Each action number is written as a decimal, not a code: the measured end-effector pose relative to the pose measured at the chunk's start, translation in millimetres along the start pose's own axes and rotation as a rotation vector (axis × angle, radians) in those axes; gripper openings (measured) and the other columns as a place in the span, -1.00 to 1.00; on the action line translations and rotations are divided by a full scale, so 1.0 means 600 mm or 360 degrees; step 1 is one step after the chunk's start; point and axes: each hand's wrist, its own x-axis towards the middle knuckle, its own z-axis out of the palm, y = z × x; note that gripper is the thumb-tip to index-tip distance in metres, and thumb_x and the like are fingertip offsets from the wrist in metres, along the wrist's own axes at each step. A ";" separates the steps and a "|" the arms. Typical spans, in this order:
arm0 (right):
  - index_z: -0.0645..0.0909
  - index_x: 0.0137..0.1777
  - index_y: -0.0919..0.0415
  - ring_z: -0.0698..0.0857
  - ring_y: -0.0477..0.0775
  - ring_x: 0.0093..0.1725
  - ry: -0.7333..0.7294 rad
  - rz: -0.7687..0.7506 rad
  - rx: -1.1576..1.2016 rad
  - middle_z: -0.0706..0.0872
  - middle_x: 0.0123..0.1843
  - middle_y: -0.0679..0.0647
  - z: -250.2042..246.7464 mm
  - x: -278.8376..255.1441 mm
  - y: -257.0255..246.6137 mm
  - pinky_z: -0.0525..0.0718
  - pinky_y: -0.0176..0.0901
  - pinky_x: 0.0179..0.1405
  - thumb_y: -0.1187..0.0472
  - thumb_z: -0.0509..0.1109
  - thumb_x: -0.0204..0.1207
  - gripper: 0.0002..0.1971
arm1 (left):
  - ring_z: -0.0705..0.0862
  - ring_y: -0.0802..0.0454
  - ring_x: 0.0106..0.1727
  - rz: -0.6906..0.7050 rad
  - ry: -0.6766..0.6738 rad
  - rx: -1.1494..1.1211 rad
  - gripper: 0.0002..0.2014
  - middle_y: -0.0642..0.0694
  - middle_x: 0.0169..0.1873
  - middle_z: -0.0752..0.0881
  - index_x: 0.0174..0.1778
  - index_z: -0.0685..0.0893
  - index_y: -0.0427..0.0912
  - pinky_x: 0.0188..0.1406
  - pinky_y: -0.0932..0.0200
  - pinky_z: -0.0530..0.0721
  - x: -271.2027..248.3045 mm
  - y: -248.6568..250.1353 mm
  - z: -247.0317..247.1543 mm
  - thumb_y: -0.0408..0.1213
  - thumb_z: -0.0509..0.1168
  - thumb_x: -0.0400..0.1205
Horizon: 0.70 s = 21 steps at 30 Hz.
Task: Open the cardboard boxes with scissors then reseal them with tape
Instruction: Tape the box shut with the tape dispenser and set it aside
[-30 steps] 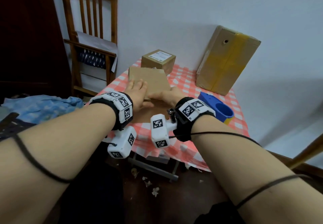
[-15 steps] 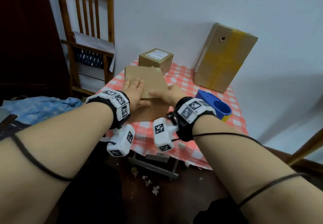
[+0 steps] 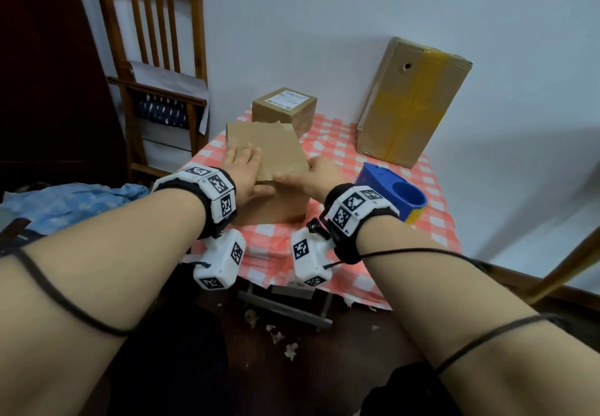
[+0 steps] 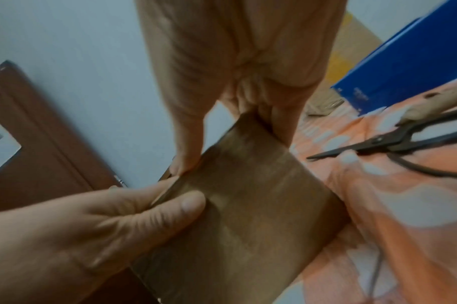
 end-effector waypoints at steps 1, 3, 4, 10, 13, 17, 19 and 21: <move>0.66 0.05 0.25 0.65 -0.09 -0.23 -0.0025 -0.0050 -0.0005 0.67 -0.16 0.00 -0.002 -0.004 0.003 0.58 -0.43 -0.38 0.06 0.54 0.44 -0.69 | -0.21 -0.26 0.68 0.0001 0.0002 0.0008 -0.12 -0.19 0.69 -0.14 0.69 -0.16 -0.22 0.66 -0.03 -0.17 0.000 0.000 0.001 0.13 0.20 0.66; 0.70 0.12 0.35 0.73 0.09 -0.04 -0.0014 -0.0104 0.0150 0.75 -0.03 0.11 -0.009 -0.004 0.018 0.72 -0.17 -0.02 0.17 0.52 0.47 -0.70 | -0.19 -0.27 0.68 0.0007 -0.0003 0.0035 -0.11 -0.20 0.69 -0.13 0.68 -0.15 -0.23 0.65 -0.01 -0.17 -0.003 0.001 0.002 0.13 0.20 0.65; 0.72 0.07 0.37 0.74 0.18 0.00 0.0007 -0.0094 0.0217 0.77 -0.03 0.19 -0.013 -0.003 0.021 0.73 0.04 0.10 0.27 0.47 0.49 -0.80 | -0.18 -0.27 0.68 0.0002 -0.0006 0.0065 -0.11 -0.20 0.69 -0.12 0.68 -0.14 -0.23 0.65 0.00 -0.16 -0.005 0.003 0.000 0.14 0.20 0.65; 0.46 -0.39 0.18 0.69 0.15 -0.23 0.0141 0.0125 -0.0024 0.64 -0.31 0.11 -0.005 0.007 -0.018 0.73 -0.05 -0.25 0.10 0.42 0.48 -0.71 | 0.25 -0.21 0.58 -0.0100 -0.0010 0.0424 -0.16 -0.21 0.50 0.40 0.49 0.36 -0.23 0.60 -0.17 -0.11 0.009 0.029 -0.030 0.35 0.27 0.49; 0.35 -0.38 0.05 0.51 -0.15 -0.42 0.0073 0.0066 -0.0051 0.50 -0.40 -0.09 0.002 0.008 -0.017 0.42 -0.38 -0.57 0.01 0.54 0.42 -0.61 | 0.04 -0.22 0.67 -0.0142 0.0007 0.0382 -0.01 -0.34 0.61 0.16 0.60 0.12 -0.41 0.62 -0.02 -0.11 0.008 0.041 -0.014 0.28 0.30 0.50; 0.53 -0.16 0.22 0.64 0.13 -0.18 0.0188 -0.0037 -0.0487 0.62 -0.23 0.07 0.006 0.021 0.000 0.51 -0.16 -0.33 -0.07 0.37 0.55 -0.68 | -0.05 -0.22 0.68 -0.0166 0.0013 0.0332 0.04 -0.37 0.65 0.00 0.64 -0.08 -0.43 0.65 0.01 -0.15 0.002 0.043 -0.002 0.25 0.27 0.55; 0.59 0.05 0.31 0.66 0.22 -0.02 0.0275 -0.0079 -0.0579 0.69 -0.05 0.19 0.003 0.021 -0.001 0.57 -0.03 -0.12 -0.01 0.23 0.63 -0.66 | -0.11 -0.21 0.69 -0.0177 -0.0024 0.0322 0.06 -0.37 0.66 -0.10 0.65 -0.17 -0.41 0.65 -0.01 -0.19 0.002 0.044 -0.005 0.24 0.26 0.56; 0.59 0.08 0.35 0.67 0.27 0.04 0.0317 -0.0068 -0.0638 0.71 0.04 0.27 0.002 0.021 -0.001 0.59 0.00 -0.05 0.07 0.12 0.68 -0.66 | -0.15 -0.20 0.69 -0.0174 -0.0053 0.0291 0.06 -0.36 0.66 -0.15 0.65 -0.22 -0.39 0.65 -0.01 -0.21 0.000 0.045 -0.006 0.23 0.26 0.57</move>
